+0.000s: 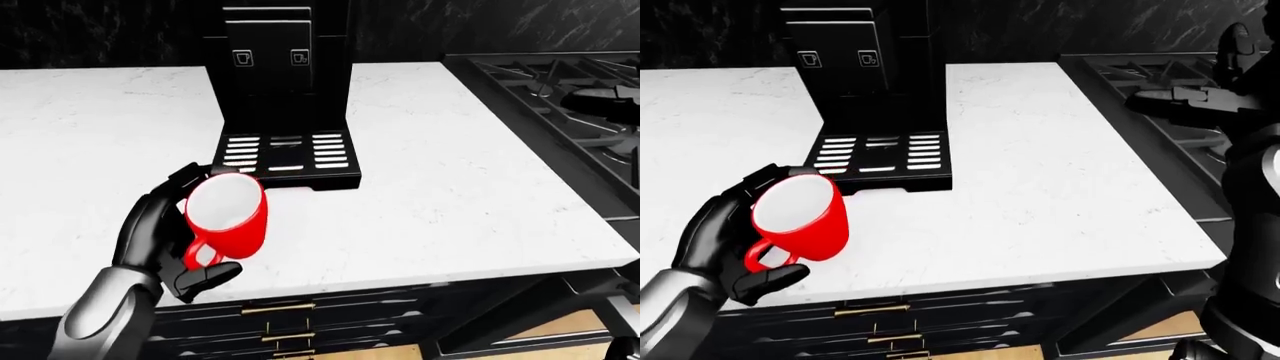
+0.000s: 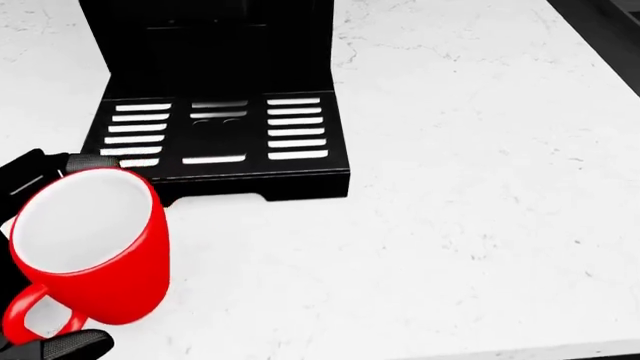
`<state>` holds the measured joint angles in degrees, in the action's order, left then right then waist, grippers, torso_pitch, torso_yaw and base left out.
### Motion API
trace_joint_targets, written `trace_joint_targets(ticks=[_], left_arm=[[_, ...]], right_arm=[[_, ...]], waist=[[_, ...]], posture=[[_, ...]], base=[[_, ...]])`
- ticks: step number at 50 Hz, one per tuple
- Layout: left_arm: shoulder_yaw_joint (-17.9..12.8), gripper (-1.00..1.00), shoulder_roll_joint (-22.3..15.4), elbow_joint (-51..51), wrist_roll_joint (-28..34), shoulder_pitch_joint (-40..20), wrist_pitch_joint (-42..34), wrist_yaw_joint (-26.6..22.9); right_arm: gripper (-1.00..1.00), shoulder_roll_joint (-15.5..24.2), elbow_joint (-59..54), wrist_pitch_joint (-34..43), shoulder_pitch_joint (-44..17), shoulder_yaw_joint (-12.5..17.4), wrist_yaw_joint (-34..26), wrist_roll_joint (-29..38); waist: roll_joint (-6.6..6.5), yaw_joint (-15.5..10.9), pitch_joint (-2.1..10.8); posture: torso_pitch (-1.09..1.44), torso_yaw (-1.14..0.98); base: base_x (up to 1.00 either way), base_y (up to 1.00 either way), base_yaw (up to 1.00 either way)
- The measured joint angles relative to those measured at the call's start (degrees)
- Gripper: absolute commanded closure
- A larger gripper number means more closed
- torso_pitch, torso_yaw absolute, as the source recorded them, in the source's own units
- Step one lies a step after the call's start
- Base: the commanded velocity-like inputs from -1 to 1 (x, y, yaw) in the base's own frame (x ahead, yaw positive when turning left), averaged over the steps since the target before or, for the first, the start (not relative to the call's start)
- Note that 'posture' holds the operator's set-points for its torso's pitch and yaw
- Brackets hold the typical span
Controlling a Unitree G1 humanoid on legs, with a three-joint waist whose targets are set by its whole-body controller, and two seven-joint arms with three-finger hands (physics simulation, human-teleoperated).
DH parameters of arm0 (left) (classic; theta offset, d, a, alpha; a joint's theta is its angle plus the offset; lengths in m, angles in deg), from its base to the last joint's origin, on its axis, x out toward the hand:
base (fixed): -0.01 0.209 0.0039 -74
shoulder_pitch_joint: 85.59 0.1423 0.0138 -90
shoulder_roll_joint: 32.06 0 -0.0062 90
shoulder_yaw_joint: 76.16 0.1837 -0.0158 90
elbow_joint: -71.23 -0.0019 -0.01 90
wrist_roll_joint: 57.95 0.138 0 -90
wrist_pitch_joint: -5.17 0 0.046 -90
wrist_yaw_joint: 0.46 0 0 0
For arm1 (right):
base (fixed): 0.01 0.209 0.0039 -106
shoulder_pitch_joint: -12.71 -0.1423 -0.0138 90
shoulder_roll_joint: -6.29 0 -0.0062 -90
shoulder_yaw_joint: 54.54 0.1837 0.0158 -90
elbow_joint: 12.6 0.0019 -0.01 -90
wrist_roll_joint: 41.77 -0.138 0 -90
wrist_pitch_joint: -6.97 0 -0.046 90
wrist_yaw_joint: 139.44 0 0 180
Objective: Pick the mug from under the coffee machine dispenser and place it on the counter.
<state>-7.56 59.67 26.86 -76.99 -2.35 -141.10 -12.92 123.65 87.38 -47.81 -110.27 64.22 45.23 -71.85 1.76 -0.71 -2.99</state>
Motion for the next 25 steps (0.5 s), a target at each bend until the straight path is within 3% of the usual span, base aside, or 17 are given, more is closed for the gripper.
trace_joint_targets(ticks=[9, 24, 25], left_arm=[[-0.6, 1.00, 1.6, -3.3, 5.1, 2.2, 7.3, -6.5], [-1.4, 1.00, 3.5, -5.3, 8.0, 3.7, 13.1, -9.5], [-1.4, 0.85, 3.6, -5.4, 8.1, 3.8, 13.4, -9.7]], right_arm=[[-1.00, -0.1, 0.5, 0.5, -0.2, -0.1, 0.1, 0.0], [-1.00, 0.3, 0.2, 0.5, -0.3, 0.2, 0.1, -0.1], [-1.00, 0.4, 0.1, 0.5, -0.3, 0.2, 0.0, -0.1]], waist=[[-0.01, -0.1, 0.38], [-0.30, 0.0, 0.86], [-0.33, 0.0, 0.90]], posture=[[0.00, 0.00], [0.00, 0.00], [0.00, 0.00]], base=[[0.00, 0.00, 0.00], [0.00, 0.00, 0.00], [0.00, 0.00, 0.00]])
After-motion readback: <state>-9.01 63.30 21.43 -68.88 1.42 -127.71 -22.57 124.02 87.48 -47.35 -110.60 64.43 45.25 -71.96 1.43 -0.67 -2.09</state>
